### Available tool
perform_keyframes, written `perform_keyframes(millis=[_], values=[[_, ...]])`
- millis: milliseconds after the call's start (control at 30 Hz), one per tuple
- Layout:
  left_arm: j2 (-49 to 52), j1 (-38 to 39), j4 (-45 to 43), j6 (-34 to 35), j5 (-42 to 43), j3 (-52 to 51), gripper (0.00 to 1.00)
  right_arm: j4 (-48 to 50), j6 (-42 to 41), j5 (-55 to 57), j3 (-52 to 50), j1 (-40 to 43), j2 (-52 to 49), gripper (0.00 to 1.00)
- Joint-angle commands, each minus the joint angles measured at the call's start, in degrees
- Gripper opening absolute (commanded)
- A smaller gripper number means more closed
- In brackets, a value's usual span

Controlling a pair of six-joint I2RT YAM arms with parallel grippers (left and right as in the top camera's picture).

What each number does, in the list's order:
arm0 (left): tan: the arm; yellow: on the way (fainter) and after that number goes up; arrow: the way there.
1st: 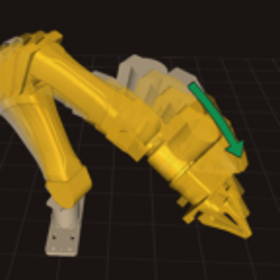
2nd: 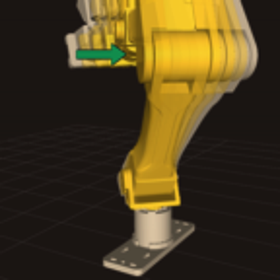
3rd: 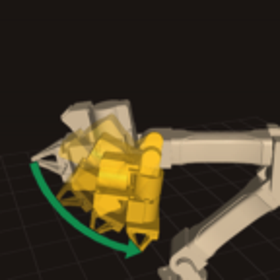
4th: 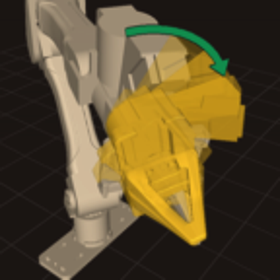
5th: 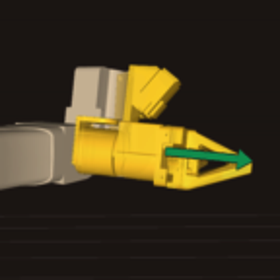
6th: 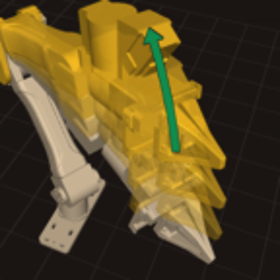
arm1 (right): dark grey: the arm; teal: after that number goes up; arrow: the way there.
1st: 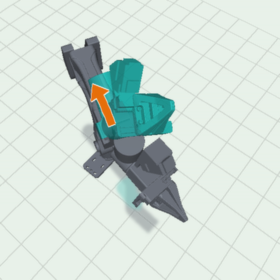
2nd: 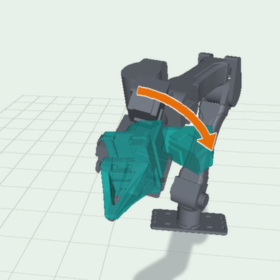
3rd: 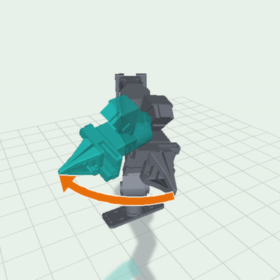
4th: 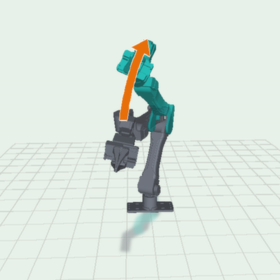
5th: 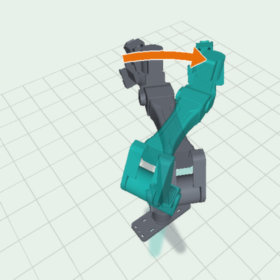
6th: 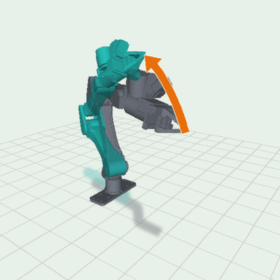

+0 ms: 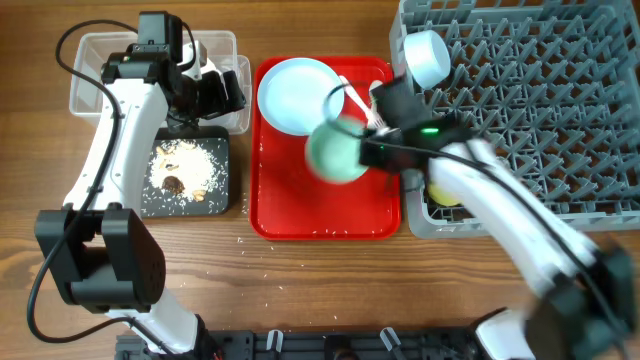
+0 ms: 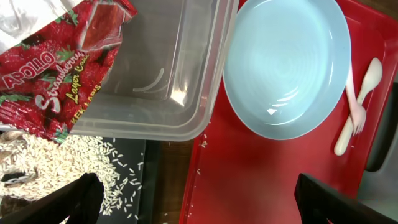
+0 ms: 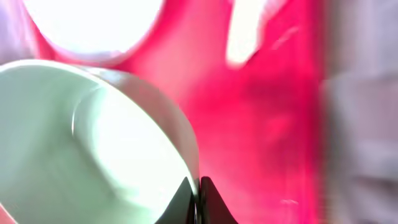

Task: Sort waste into correct bins and load items into the dishwasher rack
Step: 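Grasp the green bowl with the right gripper, place it in the rack, then grasp the light-blue plate with the right gripper and lift it toward the rack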

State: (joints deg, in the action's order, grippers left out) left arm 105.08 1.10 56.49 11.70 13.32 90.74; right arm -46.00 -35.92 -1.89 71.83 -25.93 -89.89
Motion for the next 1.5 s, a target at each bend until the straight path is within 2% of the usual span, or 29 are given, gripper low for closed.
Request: perform_keyframes(millis=[0,67,167,267,333,433,467,500,600,867,1033,1100,1133,1167,1233,1333,1400,1467], values=[[-1.0,0.1,-0.1,-0.1,-0.1,0.9,1.00,-3.3,1.1,25.0,3.1,3.4,12.1,0.04],[-1.0,0.1,-0.1,-0.1,-0.1,0.9,1.00,-5.0,1.0,37.2,3.1,4.9,16.1,0.04],[-1.0,0.1,-0.1,-0.1,-0.1,0.9,1.00,-6.6,3.7,53.1,2.7,6.5,16.3,0.04],[-1.0,0.1,-0.1,-0.1,-0.1,0.9,1.00,-6.5,9.7,59.2,2.5,6.8,13.3,0.04],[-1.0,0.1,-0.1,-0.1,-0.1,0.9,1.00,-4.4,16.1,64.3,2.5,6.8,9.1,0.04],[-1.0,0.1,-0.1,-0.1,-0.1,0.9,1.00,3.9,31.3,70.1,2.5,6.8,1.6,0.04],[-1.0,0.1,-0.1,-0.1,-0.1,0.9,1.00,6.3,35.1,70.5,2.5,6.8,-0.1,0.04],[-1.0,0.1,-0.1,-0.1,-0.1,0.9,1.00,11.8,42.7,70.5,2.5,6.8,-3.9,0.04],[-1.0,0.1,-0.1,-0.1,-0.1,0.9,1.00,16.9,49.6,70.5,2.5,6.8,-8.0,0.04],[-1.0,0.1,-0.1,-0.1,-0.1,0.9,1.00,18.4,51.1,66.7,2.5,6.0,-13.0,0.04],[-1.0,0.1,-0.1,-0.1,-0.1,0.9,1.00,12.4,50.7,57.2,2.5,4.5,-13.0,0.04],[-1.0,0.1,-0.1,-0.1,-0.1,0.9,1.00,11.1,50.8,57.0,2.5,4.2,-13.0,0.04],[-1.0,0.1,-0.1,-0.1,-0.1,0.9,1.00,10.3,50.8,57.0,2.5,4.0,-13.0,0.09],[-1.0,0.1,-0.1,-0.1,-0.1,0.9,1.00,9.7,50.8,57.0,2.5,3.8,-13.0,0.20],[-1.0,0.1,-0.1,-0.1,-0.1,0.9,1.00,8.8,50.8,57.0,2.5,3.3,-13.0,0.33],[-1.0,0.1,-0.1,-0.1,-0.1,0.9,1.00,8.6,50.8,57.0,2.5,1.4,-13.0,0.61],[-1.0,0.1,-0.1,-0.1,-0.1,0.9,1.00,8.6,50.8,57.0,2.5,0.0,-12.9,0.68],[-1.0,0.1,-0.1,-0.1,-0.1,0.9,1.00,8.6,50.8,56.1,2.5,-1.7,-12.3,0.69]])
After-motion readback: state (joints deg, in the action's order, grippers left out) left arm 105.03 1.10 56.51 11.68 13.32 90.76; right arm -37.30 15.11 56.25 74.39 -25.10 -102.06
